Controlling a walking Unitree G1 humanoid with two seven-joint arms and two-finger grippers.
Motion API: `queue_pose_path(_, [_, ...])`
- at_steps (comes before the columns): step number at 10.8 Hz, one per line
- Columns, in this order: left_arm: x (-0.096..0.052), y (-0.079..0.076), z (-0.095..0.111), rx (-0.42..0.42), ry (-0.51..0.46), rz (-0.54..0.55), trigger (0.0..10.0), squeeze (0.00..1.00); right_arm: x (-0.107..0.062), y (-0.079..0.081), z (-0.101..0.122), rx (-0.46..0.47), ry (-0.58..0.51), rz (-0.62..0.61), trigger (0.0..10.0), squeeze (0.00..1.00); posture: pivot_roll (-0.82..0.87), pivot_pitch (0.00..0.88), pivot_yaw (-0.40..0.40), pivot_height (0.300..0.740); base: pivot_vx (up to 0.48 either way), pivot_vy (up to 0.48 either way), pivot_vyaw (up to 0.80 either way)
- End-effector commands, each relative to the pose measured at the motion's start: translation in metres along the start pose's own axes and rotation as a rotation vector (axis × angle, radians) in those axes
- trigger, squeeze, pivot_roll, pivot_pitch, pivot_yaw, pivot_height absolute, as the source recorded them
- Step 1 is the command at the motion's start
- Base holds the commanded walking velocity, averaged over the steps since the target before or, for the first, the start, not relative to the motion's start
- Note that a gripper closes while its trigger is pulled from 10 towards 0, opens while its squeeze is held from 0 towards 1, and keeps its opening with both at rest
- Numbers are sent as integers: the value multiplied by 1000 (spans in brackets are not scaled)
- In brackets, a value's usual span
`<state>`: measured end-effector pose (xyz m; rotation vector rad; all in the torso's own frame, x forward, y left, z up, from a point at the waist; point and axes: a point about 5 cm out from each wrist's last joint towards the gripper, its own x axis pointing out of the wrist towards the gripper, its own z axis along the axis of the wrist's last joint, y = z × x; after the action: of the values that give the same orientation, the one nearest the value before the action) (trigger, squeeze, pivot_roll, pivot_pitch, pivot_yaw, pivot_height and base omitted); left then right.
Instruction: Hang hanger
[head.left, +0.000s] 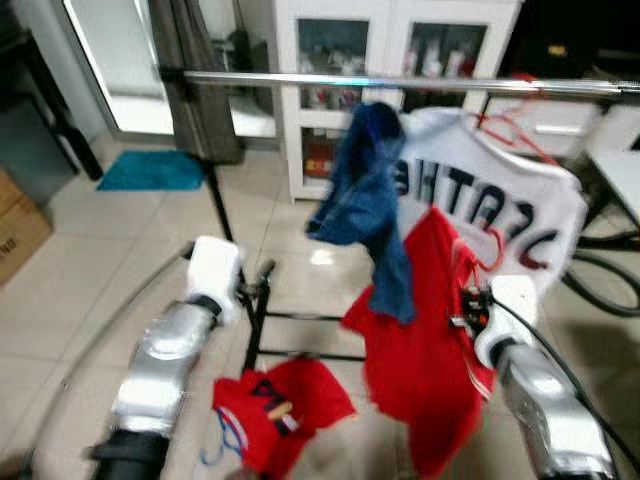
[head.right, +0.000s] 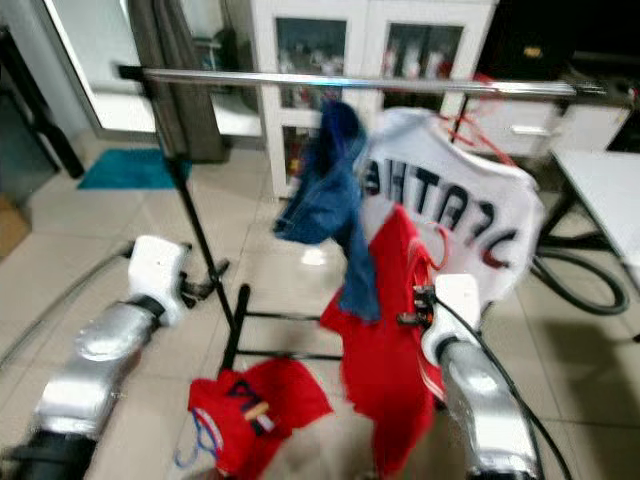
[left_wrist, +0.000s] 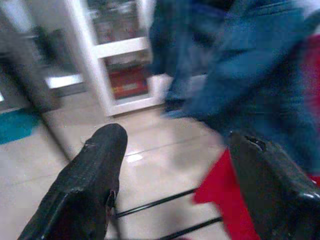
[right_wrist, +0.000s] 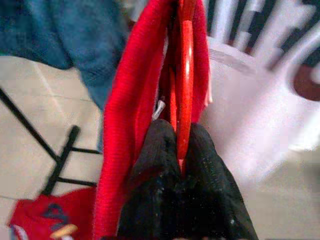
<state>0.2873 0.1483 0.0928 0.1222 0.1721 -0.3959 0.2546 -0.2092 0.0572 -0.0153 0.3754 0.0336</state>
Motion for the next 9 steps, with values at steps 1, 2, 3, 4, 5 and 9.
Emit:
queue_pose_path(1, [-2, 9, 4, 32, -8, 20, 10000, 0, 2, 4, 16, -1, -71, 18, 10000, 0, -59, 11, 27, 740, 0, 0, 0])
queue_pose_path(2, [-2, 9, 4, 7, -12, 21, 10000, 0, 2, 5, 15, 1, -70, 21, 10000, 0, -59, 12, 26, 740, 0, 0, 0])
queue_pose_path(3, [-3, 10, 4, 17, -4, 35, 10000, 0, 1, 7, 14, 4, -61, 36, 10000, 0, -56, 18, 23, 740, 0, 0, 0])
queue_pose_path(4, [-4, 8, 4, -8, -19, 4, 10000, 0, 1, 8, 13, 2, -57, 50, 10000, 0, -55, 21, 21, 740, 0, 0, 0])
queue_pose_path(5, [-4, 7, 5, -18, -27, -6, 10000, 0, 2, 9, 13, 2, -57, 53, 10000, 0, -55, 21, 21, 740, 0, 0, 0])
queue_pose_path(9, [-2, 6, 8, -22, -35, -19, 10000, 0, 6, 9, 15, 31, -62, 45, 10000, 0, -55, 16, 22, 740, 282, 0, 0])
